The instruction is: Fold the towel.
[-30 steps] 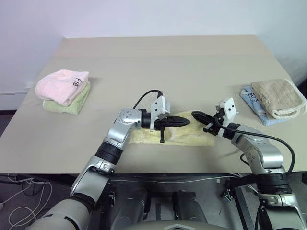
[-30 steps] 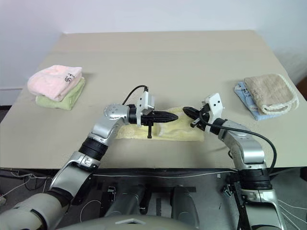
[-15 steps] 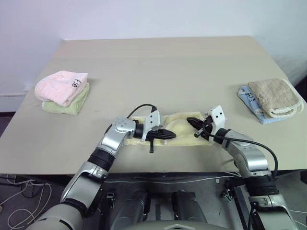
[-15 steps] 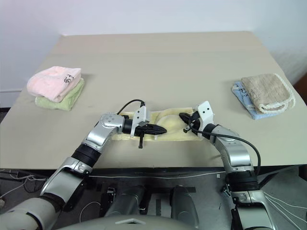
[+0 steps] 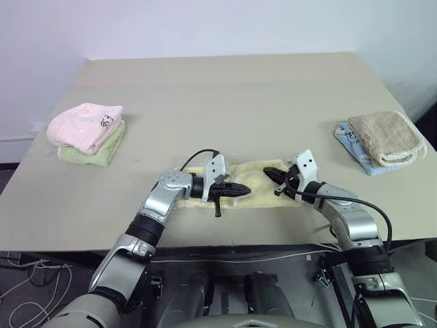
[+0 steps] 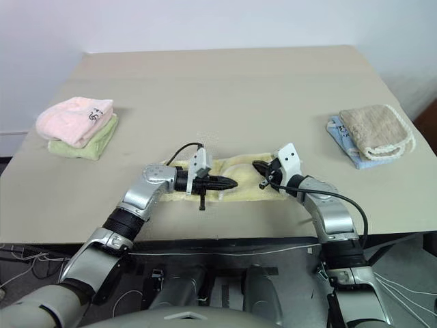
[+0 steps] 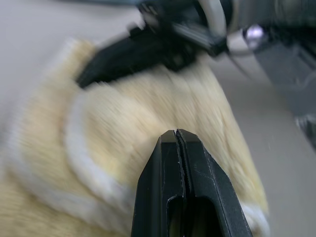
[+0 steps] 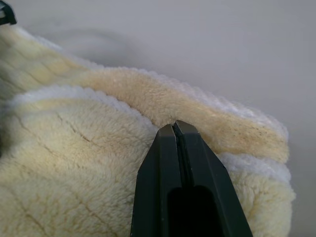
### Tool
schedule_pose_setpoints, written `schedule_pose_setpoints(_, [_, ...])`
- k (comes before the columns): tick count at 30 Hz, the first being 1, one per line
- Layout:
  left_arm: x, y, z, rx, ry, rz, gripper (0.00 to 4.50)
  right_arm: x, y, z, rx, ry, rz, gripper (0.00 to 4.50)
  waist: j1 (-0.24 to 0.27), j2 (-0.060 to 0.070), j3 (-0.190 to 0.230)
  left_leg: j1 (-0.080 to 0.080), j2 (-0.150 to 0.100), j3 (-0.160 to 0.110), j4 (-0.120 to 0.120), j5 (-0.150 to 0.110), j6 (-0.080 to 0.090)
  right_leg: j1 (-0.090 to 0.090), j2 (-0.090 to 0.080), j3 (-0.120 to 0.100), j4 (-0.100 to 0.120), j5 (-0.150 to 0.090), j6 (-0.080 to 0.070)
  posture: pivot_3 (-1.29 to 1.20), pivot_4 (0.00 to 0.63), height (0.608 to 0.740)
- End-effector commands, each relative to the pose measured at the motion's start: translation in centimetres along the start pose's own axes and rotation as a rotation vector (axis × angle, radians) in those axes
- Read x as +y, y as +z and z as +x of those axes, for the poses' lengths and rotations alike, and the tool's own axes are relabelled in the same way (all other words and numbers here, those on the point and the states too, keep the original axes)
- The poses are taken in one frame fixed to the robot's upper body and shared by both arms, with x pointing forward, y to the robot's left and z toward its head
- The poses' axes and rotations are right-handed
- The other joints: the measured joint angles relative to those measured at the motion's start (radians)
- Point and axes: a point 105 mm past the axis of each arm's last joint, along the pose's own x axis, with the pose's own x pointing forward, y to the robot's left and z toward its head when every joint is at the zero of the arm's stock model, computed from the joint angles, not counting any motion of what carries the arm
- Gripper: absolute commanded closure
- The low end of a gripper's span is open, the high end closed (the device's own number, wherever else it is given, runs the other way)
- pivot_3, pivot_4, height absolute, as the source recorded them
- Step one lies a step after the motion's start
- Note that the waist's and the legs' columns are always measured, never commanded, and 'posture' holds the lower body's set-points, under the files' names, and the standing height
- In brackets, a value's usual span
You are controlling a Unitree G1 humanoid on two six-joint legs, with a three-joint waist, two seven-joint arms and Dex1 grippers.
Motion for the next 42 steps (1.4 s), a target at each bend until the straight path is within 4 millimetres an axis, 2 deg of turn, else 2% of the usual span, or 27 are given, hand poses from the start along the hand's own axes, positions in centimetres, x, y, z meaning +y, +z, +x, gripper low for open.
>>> schedule_pose_setpoints(1, [0.3,4.2,-1.6,-0.103,-0.008,0.041,4.47,1.0,4.0,-1.5,-0.128,0.122,0.037,4.5,-0.001,0.0,0.0,0.0,0.0,0.0,0.0,0.0,0.0,0.0,0.0,0.0,0.0,0.0,0.0,0.0,0.15,0.74])
schedule_pose_setpoints(2, [0.2,4.8,-2.0,-0.118,-0.014,0.029,4.47,1.3,4.7,-1.8,-0.148,0.148,0.039,4.5,-0.001,0.0,0.001,-0.001,0.0,0.0,0.0,0.0,0.0,-0.001,0.0,0.0,0.0,0.0,0.0,0.0,0.15,0.74])
schedule_pose_setpoints(4, [-0.3,5.1,-3.1,-0.11,-0.033,0.036,4.12,1.3,6.1,-2.1,-0.165,0.165,0.048,4.5,-0.002,0.0,0.0,-0.002,0.0,0.0,0.0,0.0,0.0,-0.001,0.0,0.0,-0.001,0.0,0.0,0.0,0.15,0.74])
schedule_pose_setpoints(7, [0.2,5.6,-4.9,-0.108,0.029,0.034,3.35,2.1,7.5,-2.3,-0.155,0.23,-0.004,4.5,-0.002,0.0,0.0,-0.001,0.0,0.0,-0.001,0.0,0.0,-0.001,0.0,0.0,-0.001,0.0,0.0,0.0,0.15,0.74])
schedule_pose_setpoints(11, [1.6,7.2,-8.9,-0.158,0.194,-0.046,2.0,2.8,8.0,-2.0,-0.088,0.306,-0.119,3.29,-0.004,0.0,0.001,-0.001,0.0,0.0,-0.001,0.0,0.0,-0.001,0.0,0.0,-0.002,0.0,0.0,0.0,0.15,0.74])
schedule_pose_setpoints(14, [1.8,6.8,-12.1,-0.114,0.293,-0.063,1.0,3.2,8.2,-1.6,-0.048,0.354,-0.184,2.27,-0.005,0.0,0.001,-0.001,0.0,0.0,-0.003,0.0,0.0,-0.002,0.0,0.0,-0.002,0.0,0.0,0.0,0.15,0.74])
schedule_pose_setpoints(17, [2.1,6.7,-15.9,-0.14,0.438,-0.165,0.05,3.5,8.0,-1.1,0.002,0.409,-0.245,1.31,-0.001,-0.001,0.002,-0.001,0.0,0.0,-0.003,0.0,0.0,-0.002,0.0,0.0,-0.003,0.0,0.0,0.0,0.15,0.74])
schedule_pose_setpoints(21, [0.9,5.8,-18.8,-0.153,0.543,-0.332,0.0,3.8,7.7,-0.5,0.04,0.464,-0.276,0.03,0.002,-0.002,0.002,-0.002,0.0,-0.001,-0.003,-0.001,0.0,-0.002,0.0,0.0,-0.003,0.0,0.0,0.0,0.15,0.74])
schedule_pose_setpoints(25, [-0.9,3.9,-20.1,-0.147,0.663,-0.538,0.0,3.6,7.9,0.3,0.047,0.484,-0.315,0.03,0.003,-0.002,0.002,-0.001,0.0,-0.001,-0.002,-0.001,0.0,-0.002,-0.001,-0.001,-0.004,0.0,0.0,0.0,0.15,0.74])
schedule_pose_setpoints(28, [-3.5,2.5,-19.6,-0.117,0.657,-0.677,0.0,3.4,8.2,0.7,0.052,0.497,-0.356,0.03,0.0,-0.002,0.002,-0.001,0.0,-0.001,-0.002,-0.001,0.0,-0.002,0.0,0.0,-0.003,0.0,0.0,0.0,0.15,0.74])
schedule_pose_setpoints(32, [-5.4,-0.1,-19.0,-0.052,0.654,-0.89,0.0,3.2,8.7,1.5,0.044,0.495,-0.378,0.03,0.002,-0.002,0.002,-0.001,0.0,-0.001,-0.002,-0.001,0.0,-0.002,0.0,-0.001,-0.002,0.0,0.0,0.0,0.15,0.74])
schedule_pose_setpoints(38, [-6.3,-1.0,-19.1,-0.171,0.656,-1.093,0.0,3.1,9.0,2.2,0.024,0.494,-0.377,0.03,0.0,-0.002,0.002,0.0,0.0,-0.001,-0.002,-0.001,0.0,-0.002,0.0,0.0,-0.002,0.0,0.0,0.0,0.15,0.74])
schedule_pose_setpoints(42, [-7.1,-0.5,-19.6,-0.129,0.658,-1.16,0.0,3.4,9.7,2.0,-0.023,0.506,-0.332,0.03,0.002,-0.002,0.003,-0.001,0.001,-0.001,-0.003,-0.001,-0.001,-0.003,0.0,0.001,-0.002,0.0,-0.001,0.0,0.15,0.74])
